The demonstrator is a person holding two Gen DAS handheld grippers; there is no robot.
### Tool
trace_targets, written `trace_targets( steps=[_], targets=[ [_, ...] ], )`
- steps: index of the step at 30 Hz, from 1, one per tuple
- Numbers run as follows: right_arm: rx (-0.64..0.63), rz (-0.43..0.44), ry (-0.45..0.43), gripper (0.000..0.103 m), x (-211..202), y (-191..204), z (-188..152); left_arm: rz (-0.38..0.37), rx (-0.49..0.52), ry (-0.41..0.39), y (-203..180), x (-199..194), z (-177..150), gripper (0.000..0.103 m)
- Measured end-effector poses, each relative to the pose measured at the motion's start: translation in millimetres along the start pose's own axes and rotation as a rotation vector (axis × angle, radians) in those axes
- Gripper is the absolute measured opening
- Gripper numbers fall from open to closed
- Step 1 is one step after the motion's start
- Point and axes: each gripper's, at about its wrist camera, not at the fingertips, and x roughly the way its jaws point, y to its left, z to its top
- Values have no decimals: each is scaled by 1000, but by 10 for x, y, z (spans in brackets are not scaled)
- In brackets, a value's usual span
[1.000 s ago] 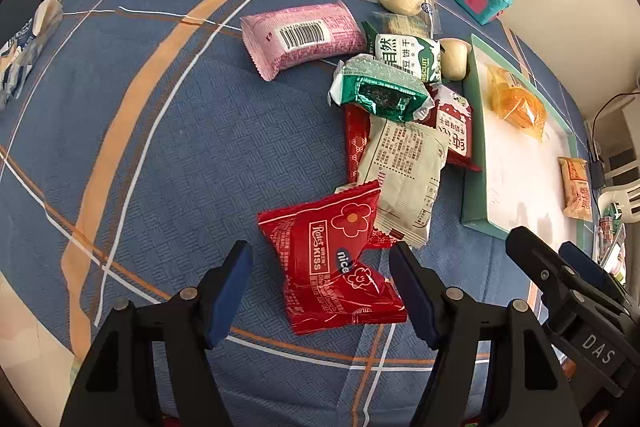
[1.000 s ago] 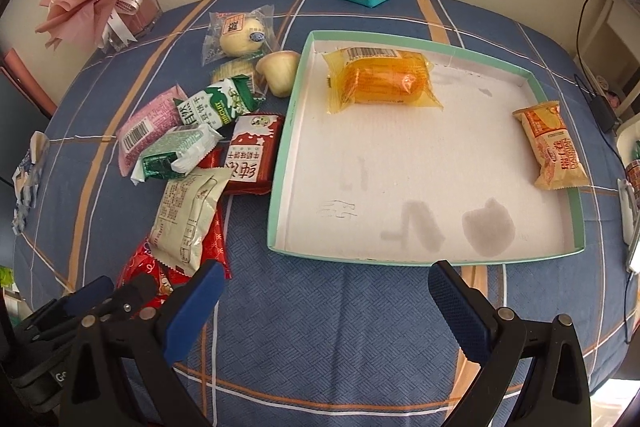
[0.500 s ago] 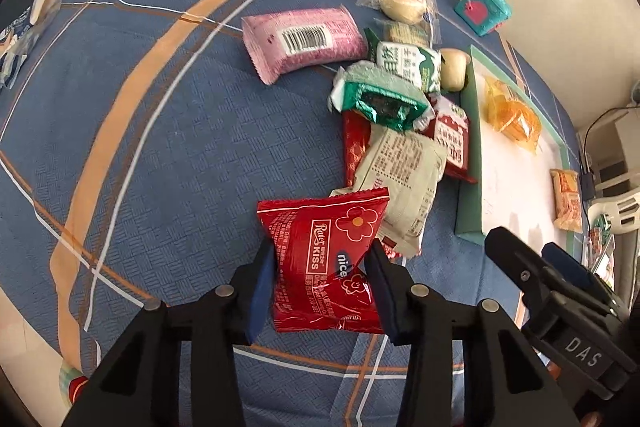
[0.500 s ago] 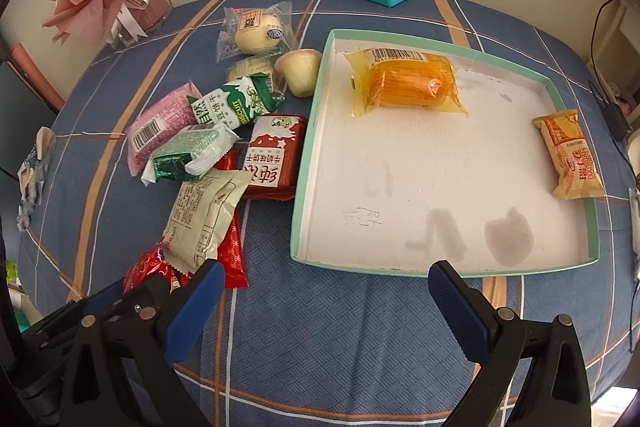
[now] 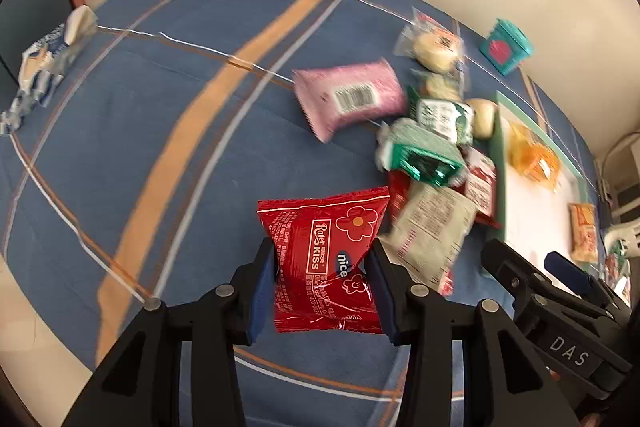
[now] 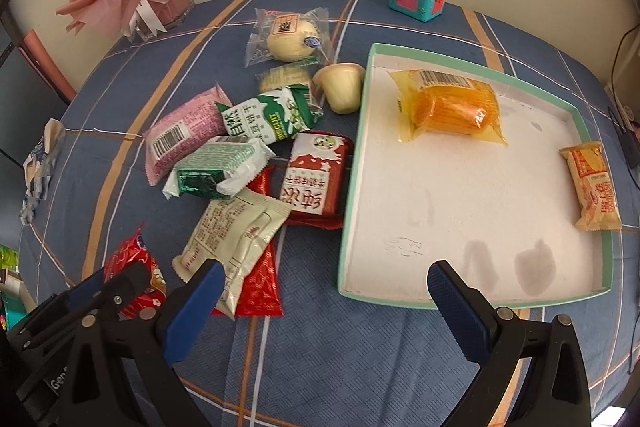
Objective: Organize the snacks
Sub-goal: 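Lift the red pack with left tool while right grasps the cream wrapper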
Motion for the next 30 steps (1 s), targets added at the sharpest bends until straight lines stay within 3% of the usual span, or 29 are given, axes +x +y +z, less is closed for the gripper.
trace_targets(
  steps=[11, 17, 23, 30],
  targets=[
    [3, 29, 50, 102, 255, 254, 93, 62, -9, -49, 164, 20, 140, 46],
    [-11, -16, 59, 99, 367, 367, 134, 72, -37, -57, 274, -8, 192, 46],
    [-16, -67, 26, 95, 340, 430, 189, 68, -53, -57, 344, -10, 212, 46],
    [-48, -26, 8, 93, 338, 633, 229, 65, -55, -60, 355, -14, 212, 46]
  ],
)
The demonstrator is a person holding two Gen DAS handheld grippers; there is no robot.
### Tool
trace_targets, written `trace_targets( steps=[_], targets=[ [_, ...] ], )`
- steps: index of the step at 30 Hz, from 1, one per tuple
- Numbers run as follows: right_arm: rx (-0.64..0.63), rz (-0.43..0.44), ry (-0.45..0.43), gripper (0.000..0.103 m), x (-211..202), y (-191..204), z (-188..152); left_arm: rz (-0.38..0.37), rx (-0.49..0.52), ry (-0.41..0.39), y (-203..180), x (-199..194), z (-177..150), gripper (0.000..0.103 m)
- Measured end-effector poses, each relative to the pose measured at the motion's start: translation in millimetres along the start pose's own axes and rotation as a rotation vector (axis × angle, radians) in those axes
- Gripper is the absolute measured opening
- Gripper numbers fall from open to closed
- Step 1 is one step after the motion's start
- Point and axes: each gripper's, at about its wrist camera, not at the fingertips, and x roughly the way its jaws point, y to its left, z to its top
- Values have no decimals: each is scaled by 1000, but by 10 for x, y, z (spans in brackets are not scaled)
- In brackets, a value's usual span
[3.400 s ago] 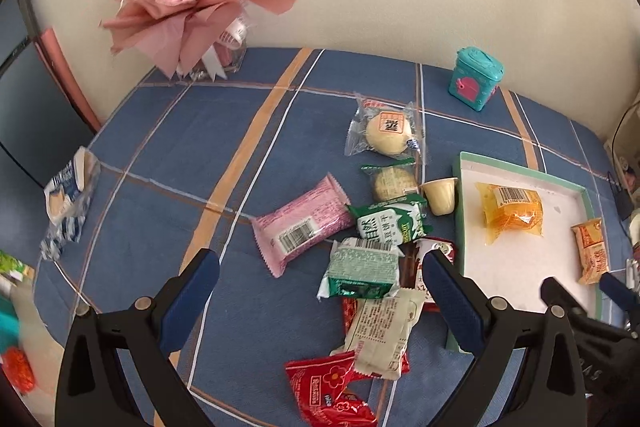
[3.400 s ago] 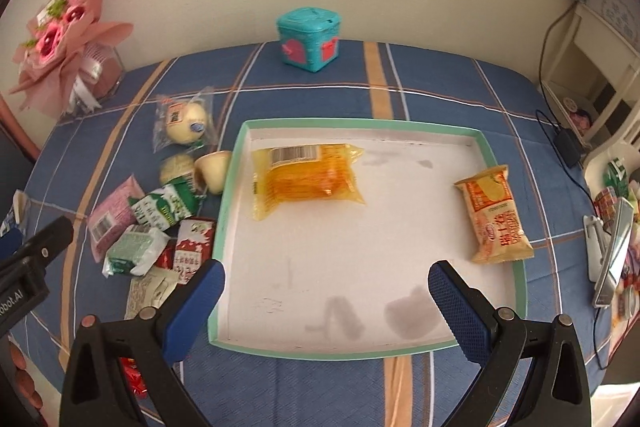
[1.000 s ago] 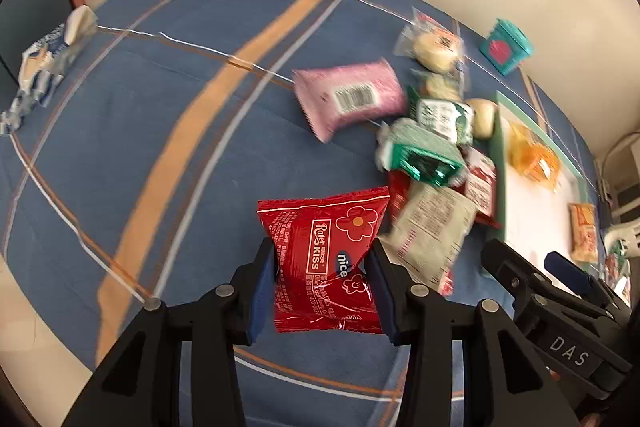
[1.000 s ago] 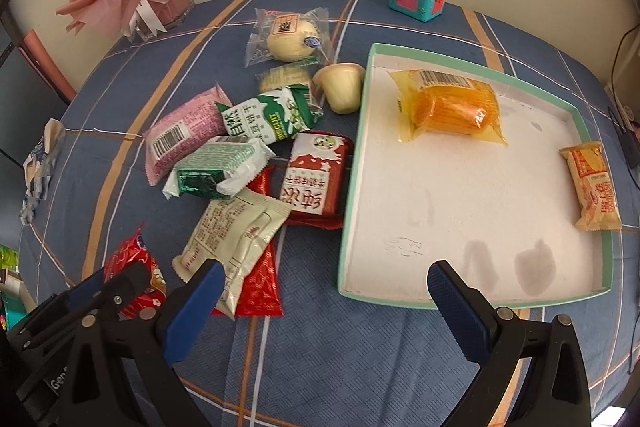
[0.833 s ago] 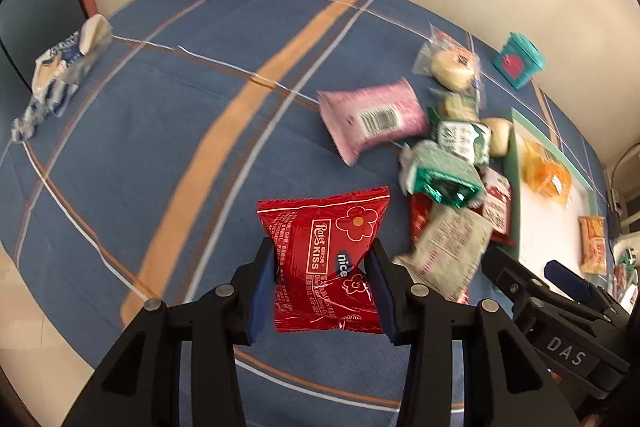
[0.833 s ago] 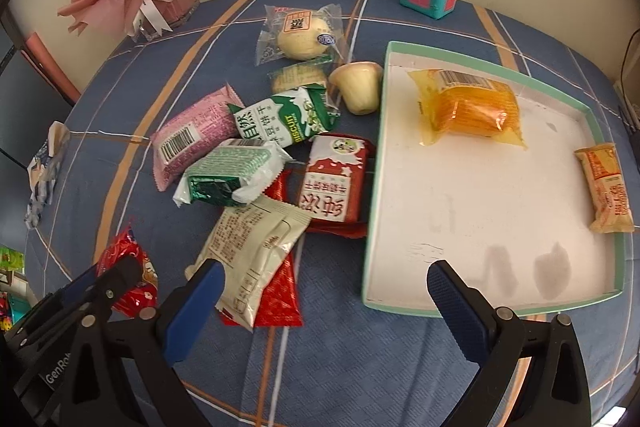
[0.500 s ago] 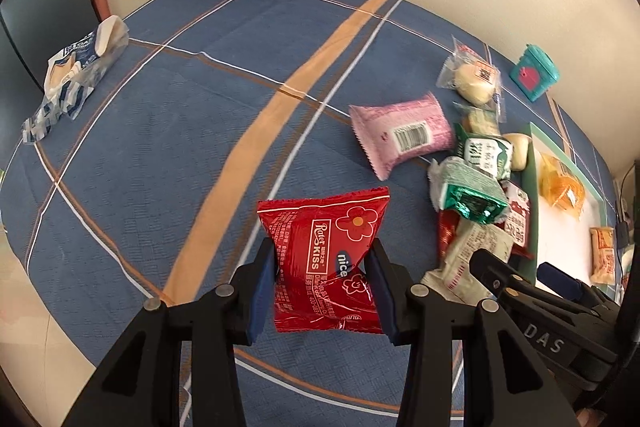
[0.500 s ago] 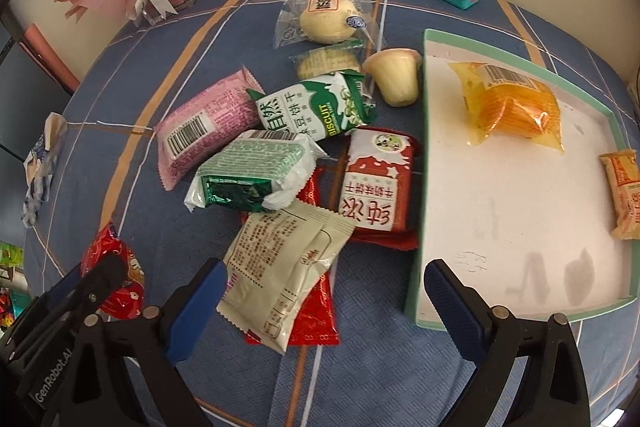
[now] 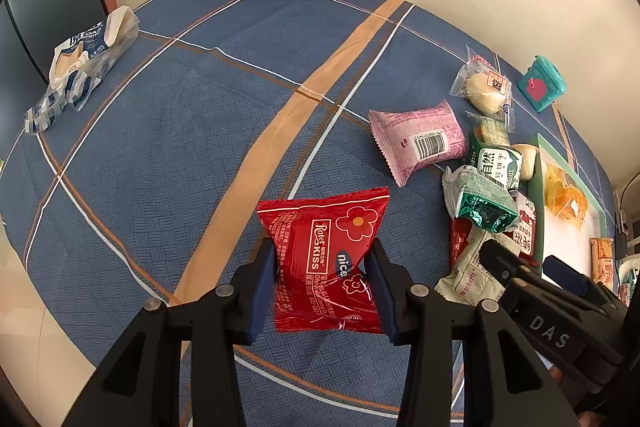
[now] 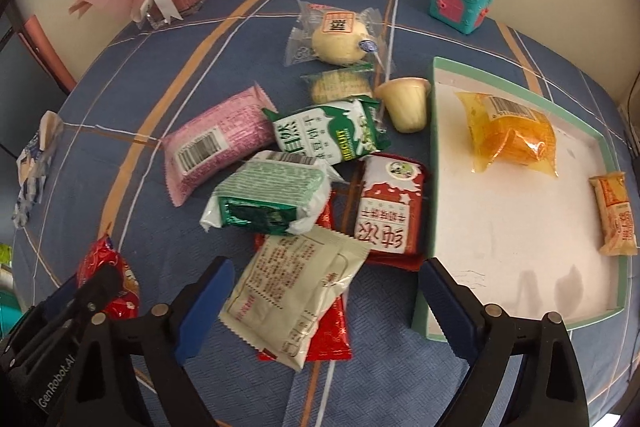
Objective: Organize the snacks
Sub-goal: 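Lift the red pack with left tool while right grasps the cream wrapper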
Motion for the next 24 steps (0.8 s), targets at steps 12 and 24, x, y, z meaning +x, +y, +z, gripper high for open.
trace_targets(
  steps=[12, 24],
  targets=[
    [-38, 22, 54, 88, 197, 160, -34, 0, 1, 5, -13, 30, -8, 46],
    [-18, 27, 102, 67, 253, 72, -92, -8, 1, 15, 5, 59, -16, 46]
  ],
)
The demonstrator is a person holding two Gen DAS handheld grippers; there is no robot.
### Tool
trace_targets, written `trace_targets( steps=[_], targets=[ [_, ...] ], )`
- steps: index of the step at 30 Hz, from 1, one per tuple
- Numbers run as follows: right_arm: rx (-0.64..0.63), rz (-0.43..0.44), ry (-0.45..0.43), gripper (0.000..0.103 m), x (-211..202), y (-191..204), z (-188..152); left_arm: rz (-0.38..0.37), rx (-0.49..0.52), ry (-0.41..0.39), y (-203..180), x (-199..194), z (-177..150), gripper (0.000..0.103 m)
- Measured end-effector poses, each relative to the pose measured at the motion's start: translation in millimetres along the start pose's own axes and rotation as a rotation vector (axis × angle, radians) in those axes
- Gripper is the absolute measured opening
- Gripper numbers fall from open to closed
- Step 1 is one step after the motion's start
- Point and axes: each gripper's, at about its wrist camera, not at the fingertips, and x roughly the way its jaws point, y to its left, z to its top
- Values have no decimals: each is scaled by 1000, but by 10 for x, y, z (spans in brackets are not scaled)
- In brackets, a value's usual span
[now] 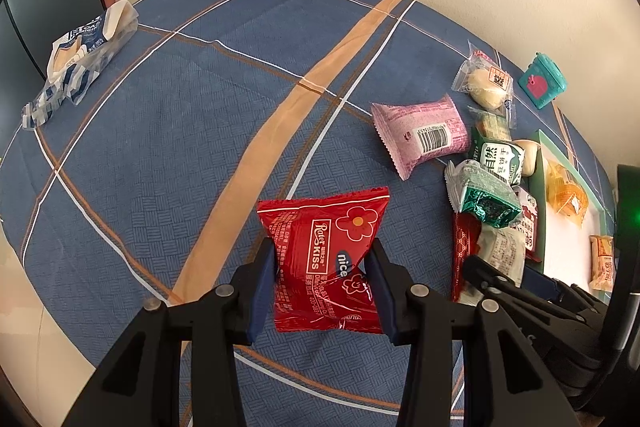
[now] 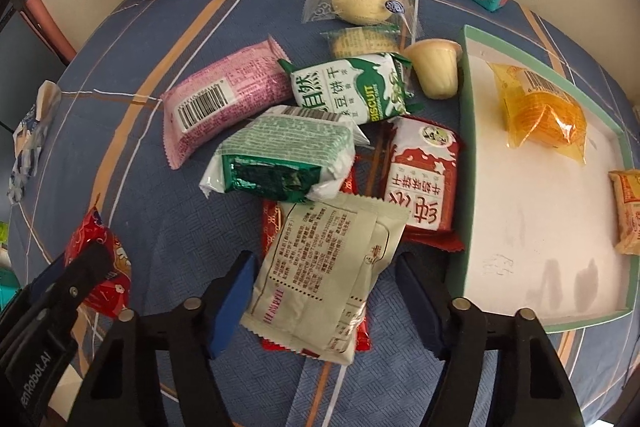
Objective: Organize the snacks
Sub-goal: 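Lift the red pack with left tool while right grasps the cream wrapper, then carry the red pack and cream wrapper over the white tray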
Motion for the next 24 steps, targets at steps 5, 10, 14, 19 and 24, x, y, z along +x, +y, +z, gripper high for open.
trace_targets(
  steps=[5, 10, 14, 19, 24],
  targets=[
    [-2, 8, 10, 61, 10, -68, -48, -6, 4, 6, 3, 9, 7, 46],
    [1, 16, 4, 60, 27, -111, -85, -7, 8, 11, 4, 18, 14, 46],
    [5, 22, 1, 57, 36, -165, -97, -6, 9, 11, 6, 21, 14, 46],
    [8, 50, -13, 57, -132, -153, -103, -2, 15, 13, -2, 22, 14, 46],
    [17, 88, -28, 56, -285, -215, -136, 8, 23, 9, -17, -3, 10, 46]
  ],
)
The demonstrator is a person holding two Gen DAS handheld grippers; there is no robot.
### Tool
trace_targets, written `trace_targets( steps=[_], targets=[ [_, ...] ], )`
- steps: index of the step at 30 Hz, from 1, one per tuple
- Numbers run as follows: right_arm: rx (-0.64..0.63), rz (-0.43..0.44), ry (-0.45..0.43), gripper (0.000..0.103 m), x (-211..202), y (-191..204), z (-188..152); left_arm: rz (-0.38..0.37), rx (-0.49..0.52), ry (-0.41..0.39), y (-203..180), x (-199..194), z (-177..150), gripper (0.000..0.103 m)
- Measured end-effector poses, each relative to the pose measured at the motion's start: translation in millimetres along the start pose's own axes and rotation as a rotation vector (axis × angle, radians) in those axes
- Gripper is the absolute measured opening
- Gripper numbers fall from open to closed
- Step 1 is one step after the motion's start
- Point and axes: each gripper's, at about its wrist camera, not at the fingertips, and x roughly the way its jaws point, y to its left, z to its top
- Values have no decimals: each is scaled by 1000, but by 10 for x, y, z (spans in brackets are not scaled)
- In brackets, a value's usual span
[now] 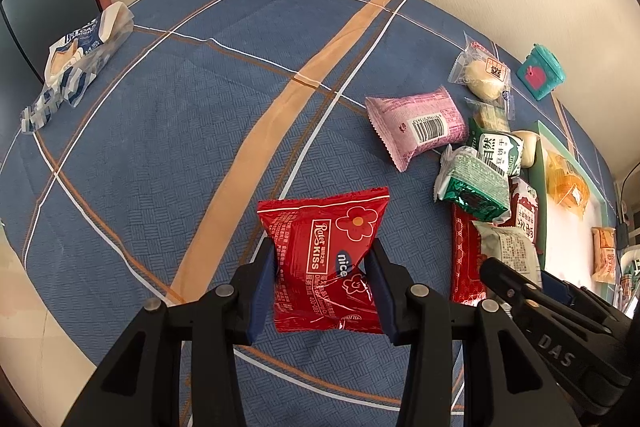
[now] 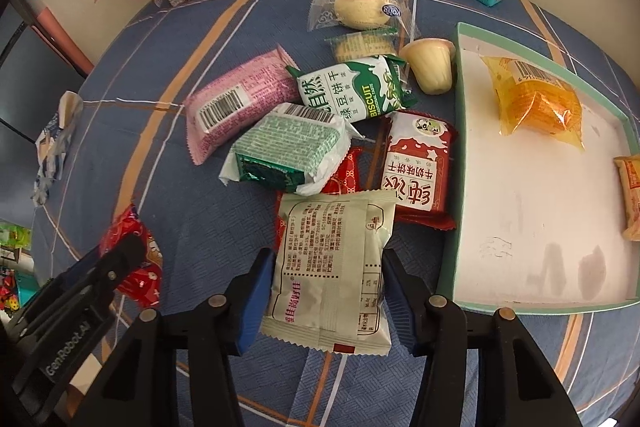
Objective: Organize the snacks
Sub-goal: 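Carry the red pack and cream wrapper over the white tray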
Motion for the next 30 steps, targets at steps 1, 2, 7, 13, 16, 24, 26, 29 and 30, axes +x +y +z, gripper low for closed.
trace_targets(
  steps=[1, 2, 7, 13, 16, 24, 26, 29, 30],
  targets=[
    [2, 7, -3, 56, -37, -4, -1, 1, 2, -1, -7, -10, 1, 46],
    [2, 14, -9, 56, -71, -16, -8, 2, 4, -3, -14, -19, 1, 46],
    [13, 45, -36, 56, -263, -96, -36, 10, 19, -14, -54, -84, 6, 46],
    [32, 68, -67, 56, -475, -195, -46, 14, 48, -24, -136, -171, 26, 46],
    [45, 79, -79, 56, -542, -199, -73, 22, 67, -33, -209, -224, 48, 46],
    [107, 73, -119, 56, -685, -406, -35, -13, 148, -48, -616, -374, 110, 46],
    [130, 74, -135, 56, -743, -515, -24, -27, 168, -51, -745, -417, 127, 46],
    [177, 70, -157, 56, -828, -733, 0, -32, 204, -64, -956, -485, 150, 46],
    [197, 70, -162, 56, -854, -814, 6, -35, 214, -68, -1020, -505, 159, 46]
  ],
)
